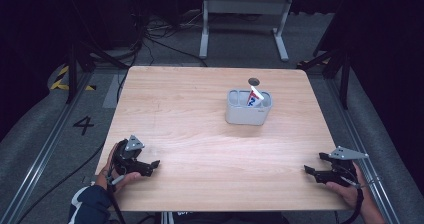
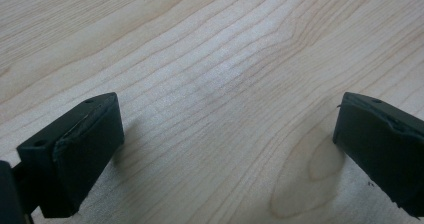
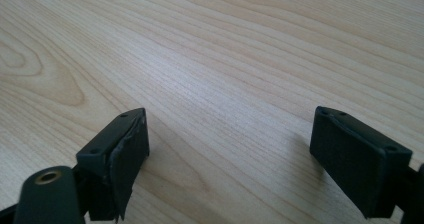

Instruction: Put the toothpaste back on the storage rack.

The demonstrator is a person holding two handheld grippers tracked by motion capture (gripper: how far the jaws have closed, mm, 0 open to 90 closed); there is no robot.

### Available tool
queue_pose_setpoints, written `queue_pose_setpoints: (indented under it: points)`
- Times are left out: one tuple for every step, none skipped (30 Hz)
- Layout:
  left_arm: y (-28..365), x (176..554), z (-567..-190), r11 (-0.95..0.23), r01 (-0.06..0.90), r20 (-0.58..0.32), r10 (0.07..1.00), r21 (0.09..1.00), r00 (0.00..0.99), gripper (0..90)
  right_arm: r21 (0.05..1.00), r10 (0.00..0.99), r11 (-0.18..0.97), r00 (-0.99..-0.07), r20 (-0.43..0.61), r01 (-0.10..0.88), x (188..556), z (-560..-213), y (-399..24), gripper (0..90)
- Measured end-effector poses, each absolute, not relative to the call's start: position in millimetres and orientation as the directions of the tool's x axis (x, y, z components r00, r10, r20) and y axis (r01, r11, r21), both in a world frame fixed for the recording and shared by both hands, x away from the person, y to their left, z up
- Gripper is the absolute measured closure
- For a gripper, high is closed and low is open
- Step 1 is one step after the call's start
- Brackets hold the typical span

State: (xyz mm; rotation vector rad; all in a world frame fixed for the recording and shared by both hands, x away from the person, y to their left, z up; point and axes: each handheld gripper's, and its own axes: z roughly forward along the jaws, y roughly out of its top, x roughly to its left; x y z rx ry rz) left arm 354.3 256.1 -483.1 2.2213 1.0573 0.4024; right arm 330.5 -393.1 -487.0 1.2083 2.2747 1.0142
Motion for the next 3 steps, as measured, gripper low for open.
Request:
queue_pose_setpoints:
  points:
    - [256.1,354.3,-483.1,-0.474,0.582,0.002,0.777,0.661,0.63,0.2,0.741,0.827,0.372,-0.563,0.01,0.559,330.5,-487.0,-393.1,16.5]
    - [256.1,354.3,-483.1,-0.474,0.582,0.003,0.777,0.661,0.629,0.2,0.741,0.827,0.372,-0.563,0.01,0.559,330.5,-487.0,-393.1,16.5]
    - [255.1,353.2,-483.2,-0.46,0.596,-0.012,0.785,0.658,0.619,0.2,0.741,0.827,0.371,-0.563,0.01,0.559,330.5,-487.0,-393.1,16.5]
